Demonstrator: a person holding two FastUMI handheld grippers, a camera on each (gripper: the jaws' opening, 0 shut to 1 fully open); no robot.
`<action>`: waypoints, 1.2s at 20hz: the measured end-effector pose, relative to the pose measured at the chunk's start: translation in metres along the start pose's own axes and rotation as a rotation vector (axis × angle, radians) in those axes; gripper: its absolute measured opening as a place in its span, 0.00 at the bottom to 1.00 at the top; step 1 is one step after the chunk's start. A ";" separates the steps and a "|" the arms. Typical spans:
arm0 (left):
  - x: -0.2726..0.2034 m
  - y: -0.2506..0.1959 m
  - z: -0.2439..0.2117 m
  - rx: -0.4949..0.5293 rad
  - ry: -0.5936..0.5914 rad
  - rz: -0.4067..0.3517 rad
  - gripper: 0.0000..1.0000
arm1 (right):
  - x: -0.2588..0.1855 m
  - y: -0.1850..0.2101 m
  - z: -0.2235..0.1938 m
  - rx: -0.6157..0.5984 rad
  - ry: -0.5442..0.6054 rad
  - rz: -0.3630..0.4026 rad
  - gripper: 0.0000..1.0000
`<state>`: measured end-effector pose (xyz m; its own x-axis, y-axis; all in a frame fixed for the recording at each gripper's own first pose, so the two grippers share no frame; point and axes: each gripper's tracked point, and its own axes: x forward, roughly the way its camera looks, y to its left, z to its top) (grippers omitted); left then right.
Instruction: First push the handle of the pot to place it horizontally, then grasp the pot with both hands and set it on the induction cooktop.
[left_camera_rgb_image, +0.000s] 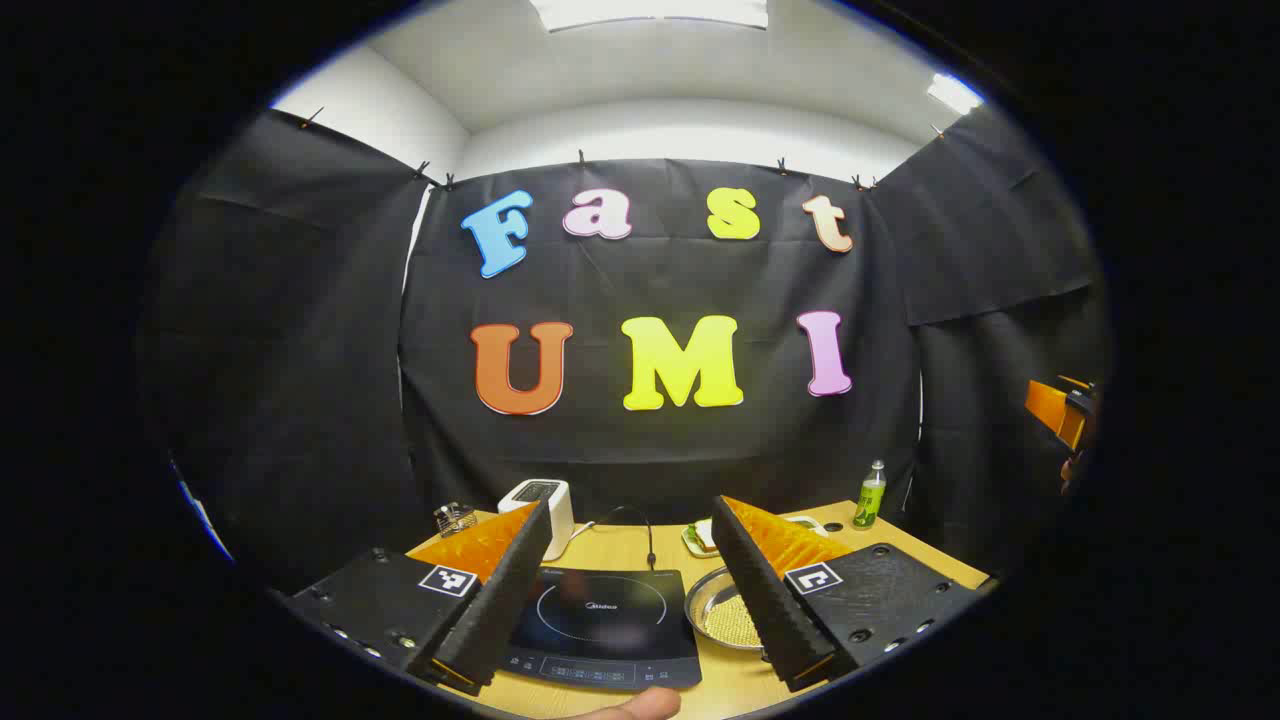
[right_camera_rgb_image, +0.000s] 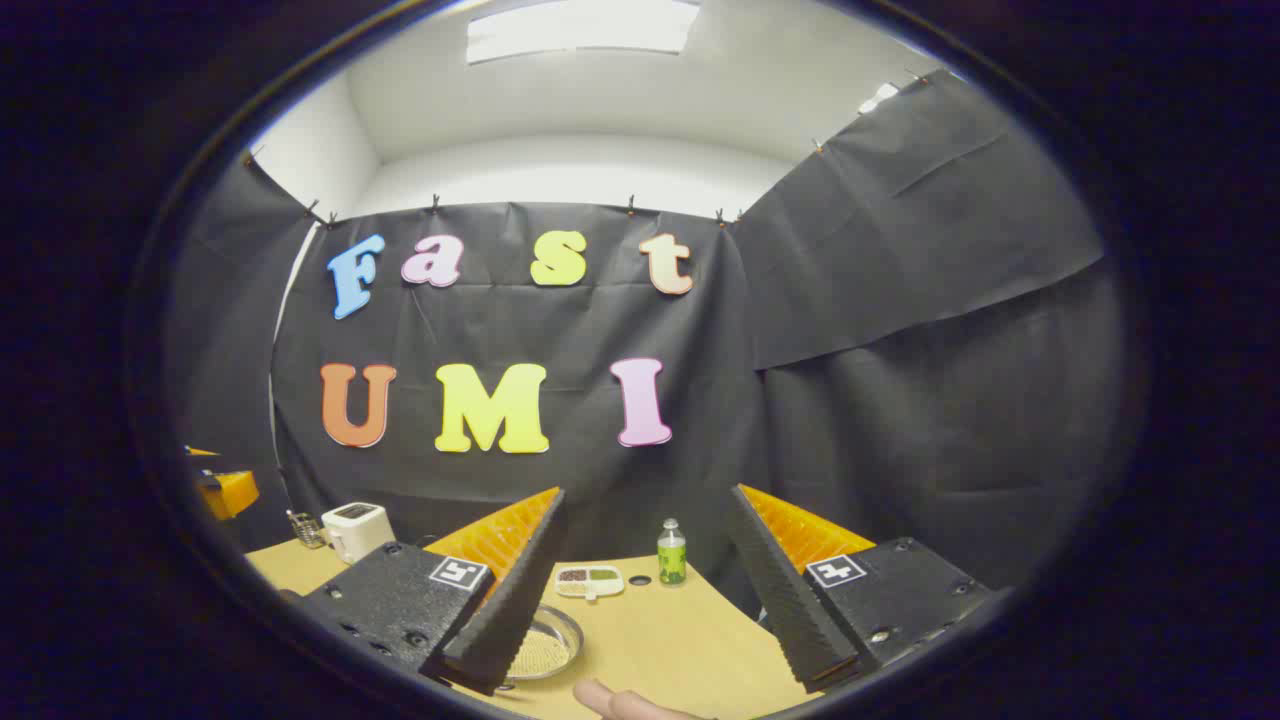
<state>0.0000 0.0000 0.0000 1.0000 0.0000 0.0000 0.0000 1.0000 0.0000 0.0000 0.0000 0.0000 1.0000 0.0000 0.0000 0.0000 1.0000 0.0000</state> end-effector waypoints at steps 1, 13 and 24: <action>-0.003 0.007 0.005 0.005 -0.010 0.011 0.96 | -0.002 0.002 0.002 -0.002 0.000 0.005 0.96; -0.025 0.025 0.016 0.024 -0.058 0.018 0.96 | -0.010 0.018 0.008 -0.011 0.002 0.039 0.96; -0.039 0.032 0.009 0.008 -0.080 0.015 0.96 | 0.002 0.066 -0.039 -0.006 0.085 0.162 0.92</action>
<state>-0.0386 0.0317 0.0089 0.9967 0.0149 0.0801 -0.0156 0.9998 0.0077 0.0019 0.0659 -0.0386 0.9833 0.1607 -0.0852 -0.1612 0.9869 0.0008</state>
